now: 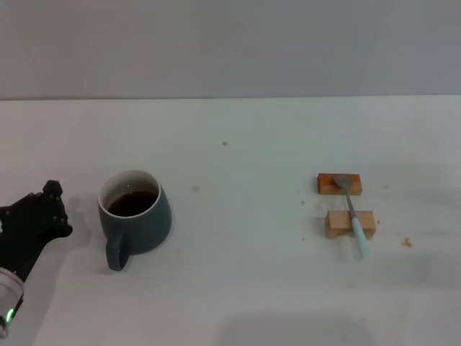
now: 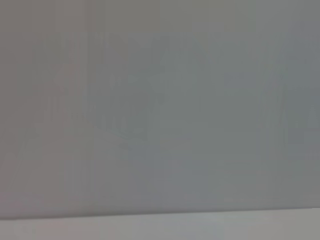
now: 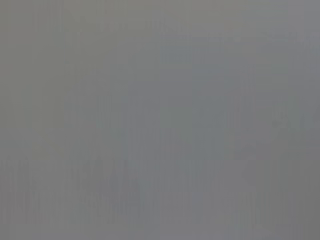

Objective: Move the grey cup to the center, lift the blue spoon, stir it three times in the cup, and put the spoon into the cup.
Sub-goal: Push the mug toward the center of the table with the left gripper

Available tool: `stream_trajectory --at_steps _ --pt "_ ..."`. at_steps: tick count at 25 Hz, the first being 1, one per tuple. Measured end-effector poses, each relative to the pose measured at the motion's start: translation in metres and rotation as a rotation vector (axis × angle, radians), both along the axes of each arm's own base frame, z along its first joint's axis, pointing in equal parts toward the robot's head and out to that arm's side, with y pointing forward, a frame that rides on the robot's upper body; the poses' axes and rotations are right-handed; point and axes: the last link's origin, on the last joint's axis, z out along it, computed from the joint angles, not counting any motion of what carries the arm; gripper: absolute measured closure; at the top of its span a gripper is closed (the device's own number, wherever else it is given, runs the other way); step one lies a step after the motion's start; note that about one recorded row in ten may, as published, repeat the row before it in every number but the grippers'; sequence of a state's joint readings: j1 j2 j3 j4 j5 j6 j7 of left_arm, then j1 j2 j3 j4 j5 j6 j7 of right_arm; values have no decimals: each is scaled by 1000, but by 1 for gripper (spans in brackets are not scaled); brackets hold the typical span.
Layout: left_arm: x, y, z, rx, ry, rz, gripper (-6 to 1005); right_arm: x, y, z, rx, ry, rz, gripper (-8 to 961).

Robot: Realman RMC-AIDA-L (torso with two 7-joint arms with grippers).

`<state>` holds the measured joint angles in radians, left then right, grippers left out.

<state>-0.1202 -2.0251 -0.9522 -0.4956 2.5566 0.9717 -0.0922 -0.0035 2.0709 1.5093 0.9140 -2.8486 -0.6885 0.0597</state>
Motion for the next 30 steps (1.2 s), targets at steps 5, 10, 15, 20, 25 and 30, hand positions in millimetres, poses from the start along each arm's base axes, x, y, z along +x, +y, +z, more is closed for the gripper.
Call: stream_trajectory --at_steps 5,10,15,20,25,30 --pt "3 4 -1 -3 6 -11 1001 -1 0 1 3 0 3 550" --pt "20 15 -17 -56 26 -74 1001 -2 0 1 4 0 5 550" --pt "26 16 -21 -73 30 -103 1001 -3 1 1 3 0 8 550" --pt "33 13 -27 -106 12 -136 1001 -3 3 1 2 1 9 551" --pt "40 7 -35 -143 7 -165 1001 -4 3 1 1 -1 11 551" --pt "47 3 -43 -177 -4 -190 1001 -4 3 1 -1 -3 11 551"
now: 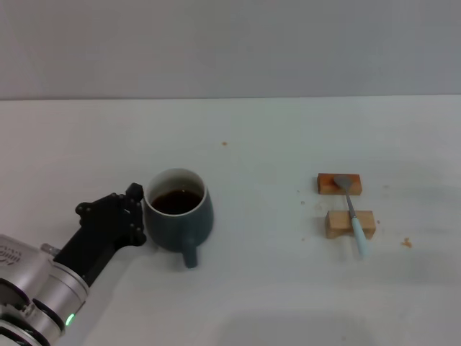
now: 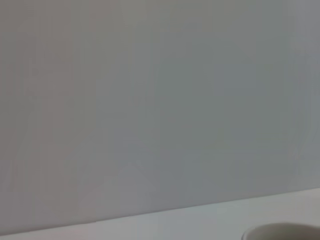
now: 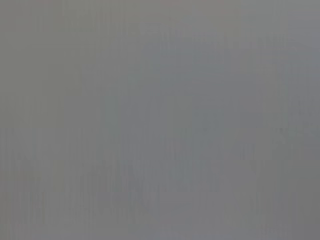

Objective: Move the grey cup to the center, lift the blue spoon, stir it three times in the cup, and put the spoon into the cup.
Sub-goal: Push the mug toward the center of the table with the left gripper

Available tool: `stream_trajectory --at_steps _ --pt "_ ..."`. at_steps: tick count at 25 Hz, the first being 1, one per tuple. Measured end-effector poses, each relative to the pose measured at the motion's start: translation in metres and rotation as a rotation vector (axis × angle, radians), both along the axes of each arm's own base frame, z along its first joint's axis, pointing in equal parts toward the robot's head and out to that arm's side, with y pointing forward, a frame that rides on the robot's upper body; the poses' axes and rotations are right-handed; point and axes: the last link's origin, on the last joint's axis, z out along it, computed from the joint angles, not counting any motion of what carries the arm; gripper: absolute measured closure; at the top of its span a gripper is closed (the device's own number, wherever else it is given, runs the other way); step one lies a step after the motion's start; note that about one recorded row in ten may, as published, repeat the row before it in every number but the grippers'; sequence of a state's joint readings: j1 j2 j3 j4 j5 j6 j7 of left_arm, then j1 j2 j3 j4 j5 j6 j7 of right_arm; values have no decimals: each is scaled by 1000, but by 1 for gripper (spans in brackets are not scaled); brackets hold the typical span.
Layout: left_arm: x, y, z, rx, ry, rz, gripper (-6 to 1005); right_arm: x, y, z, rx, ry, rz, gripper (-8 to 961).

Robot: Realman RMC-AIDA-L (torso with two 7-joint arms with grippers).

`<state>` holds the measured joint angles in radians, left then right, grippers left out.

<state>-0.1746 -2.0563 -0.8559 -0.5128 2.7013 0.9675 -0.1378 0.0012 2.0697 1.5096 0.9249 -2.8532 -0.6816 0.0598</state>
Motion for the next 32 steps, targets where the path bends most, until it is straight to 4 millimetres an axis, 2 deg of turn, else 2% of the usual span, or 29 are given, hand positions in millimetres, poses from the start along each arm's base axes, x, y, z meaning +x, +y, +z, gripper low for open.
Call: stream_trajectory --at_steps 7,12,15,20,23,28,29,32 --pt "2 -2 -3 -15 -15 0 1001 1 -2 0 0 -2 -2 551" --pt "-6 3 6 26 -16 34 1001 0 -3 1 3 -2 1 551" --pt "-12 13 17 71 -8 57 1001 0 -3 1 3 -3 2 551" --pt "-13 16 19 75 -3 59 1001 -1 -3 1 4 -3 5 551" --pt "-6 21 15 61 -1 35 1001 -1 -2 1 5 -3 5 551" --pt "-6 21 15 61 -1 35 1001 -1 -2 1 5 -3 8 551" --pt "3 18 7 31 -9 3 1001 -2 -2 1 6 -3 9 551" --pt "11 16 0 7 -19 -20 1001 -2 -1 1 6 -3 11 551"
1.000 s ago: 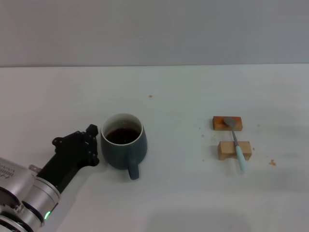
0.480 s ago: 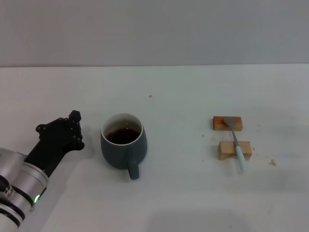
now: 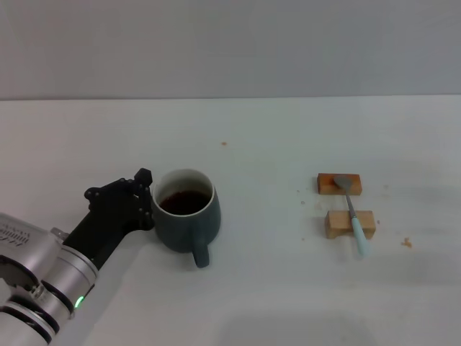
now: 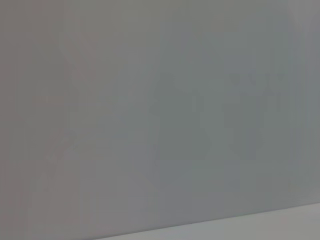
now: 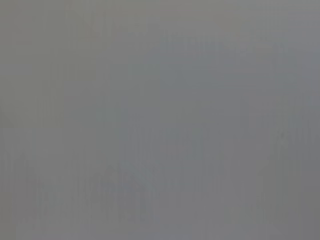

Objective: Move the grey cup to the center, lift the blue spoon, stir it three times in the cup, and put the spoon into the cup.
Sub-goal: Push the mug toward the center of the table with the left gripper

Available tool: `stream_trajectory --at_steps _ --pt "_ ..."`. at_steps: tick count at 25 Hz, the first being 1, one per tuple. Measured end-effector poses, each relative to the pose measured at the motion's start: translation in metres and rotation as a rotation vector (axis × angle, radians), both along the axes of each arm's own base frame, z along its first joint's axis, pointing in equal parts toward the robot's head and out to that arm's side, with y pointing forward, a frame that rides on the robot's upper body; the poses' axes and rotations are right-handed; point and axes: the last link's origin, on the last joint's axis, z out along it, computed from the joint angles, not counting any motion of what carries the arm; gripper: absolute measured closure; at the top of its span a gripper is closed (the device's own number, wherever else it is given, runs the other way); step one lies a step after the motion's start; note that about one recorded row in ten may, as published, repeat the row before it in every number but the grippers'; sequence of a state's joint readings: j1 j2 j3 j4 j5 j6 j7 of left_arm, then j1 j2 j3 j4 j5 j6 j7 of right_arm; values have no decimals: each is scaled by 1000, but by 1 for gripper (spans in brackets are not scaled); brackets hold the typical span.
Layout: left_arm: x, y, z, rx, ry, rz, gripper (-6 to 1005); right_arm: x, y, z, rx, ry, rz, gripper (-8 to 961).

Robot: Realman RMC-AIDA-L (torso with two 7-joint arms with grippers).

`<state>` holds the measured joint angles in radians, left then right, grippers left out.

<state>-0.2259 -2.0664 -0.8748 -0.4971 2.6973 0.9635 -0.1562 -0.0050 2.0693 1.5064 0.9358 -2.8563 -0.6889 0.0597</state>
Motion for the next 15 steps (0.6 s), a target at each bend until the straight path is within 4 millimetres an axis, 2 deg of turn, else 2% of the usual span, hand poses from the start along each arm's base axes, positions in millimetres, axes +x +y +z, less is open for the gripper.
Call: stream_trajectory --at_steps 15 --pt "5 -7 -9 -48 -26 -10 1001 -1 2 0 -5 -2 0 551"
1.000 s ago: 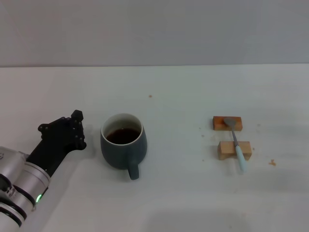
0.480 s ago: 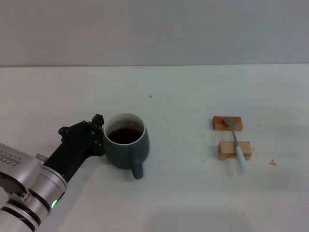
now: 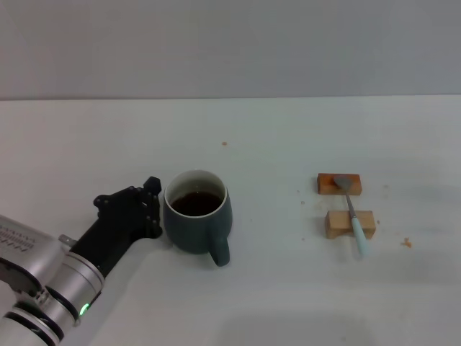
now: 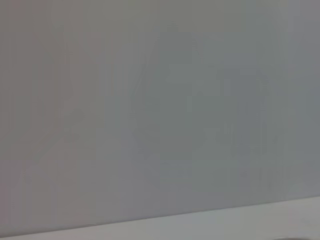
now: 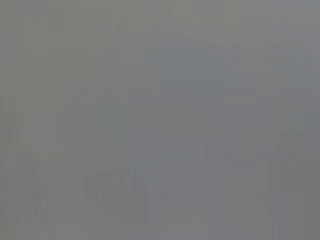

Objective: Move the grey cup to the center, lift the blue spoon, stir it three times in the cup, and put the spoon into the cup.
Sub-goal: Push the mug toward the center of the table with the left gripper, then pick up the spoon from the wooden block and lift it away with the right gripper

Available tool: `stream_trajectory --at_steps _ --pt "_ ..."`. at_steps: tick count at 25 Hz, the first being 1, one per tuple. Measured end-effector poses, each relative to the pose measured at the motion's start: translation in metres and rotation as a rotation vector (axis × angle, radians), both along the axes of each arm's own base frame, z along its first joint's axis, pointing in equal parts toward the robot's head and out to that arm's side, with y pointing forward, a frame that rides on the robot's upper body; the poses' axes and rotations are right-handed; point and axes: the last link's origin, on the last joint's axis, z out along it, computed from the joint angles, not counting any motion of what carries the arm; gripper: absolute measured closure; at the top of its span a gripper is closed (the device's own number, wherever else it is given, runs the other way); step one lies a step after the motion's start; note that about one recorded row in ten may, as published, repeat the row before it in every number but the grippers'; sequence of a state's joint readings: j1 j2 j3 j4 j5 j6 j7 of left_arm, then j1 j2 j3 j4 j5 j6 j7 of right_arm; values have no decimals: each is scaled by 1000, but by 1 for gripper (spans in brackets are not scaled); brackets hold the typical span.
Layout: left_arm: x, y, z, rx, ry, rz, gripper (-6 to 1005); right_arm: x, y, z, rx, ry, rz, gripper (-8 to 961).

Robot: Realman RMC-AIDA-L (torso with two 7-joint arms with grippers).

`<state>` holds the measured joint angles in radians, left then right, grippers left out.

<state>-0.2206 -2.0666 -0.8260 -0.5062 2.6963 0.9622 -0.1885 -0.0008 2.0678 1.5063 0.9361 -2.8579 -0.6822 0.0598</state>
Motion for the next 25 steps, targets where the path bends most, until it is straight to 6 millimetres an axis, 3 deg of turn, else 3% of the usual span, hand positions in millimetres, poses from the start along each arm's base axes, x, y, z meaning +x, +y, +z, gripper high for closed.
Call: stream_trajectory --at_steps 2,4,7,9,13,20,25 --pt "-1 0 0 2 0 3 1001 -2 1 -2 -9 -7 8 551" --pt "-15 8 18 73 -3 64 1001 -6 1 -6 -27 -22 22 551" --pt "-15 8 18 73 -3 64 1001 -11 2 -9 -45 -33 33 552" --pt "-46 15 55 210 -2 177 1001 -13 3 -11 -56 -33 35 552" --pt "-73 13 85 299 30 252 1001 -17 4 -16 -74 -31 43 552" --pt "-92 11 110 400 77 313 1001 -34 3 -33 -123 -26 94 552" --pt "-96 9 111 401 83 329 1001 -45 -1 -37 -143 -11 114 552"
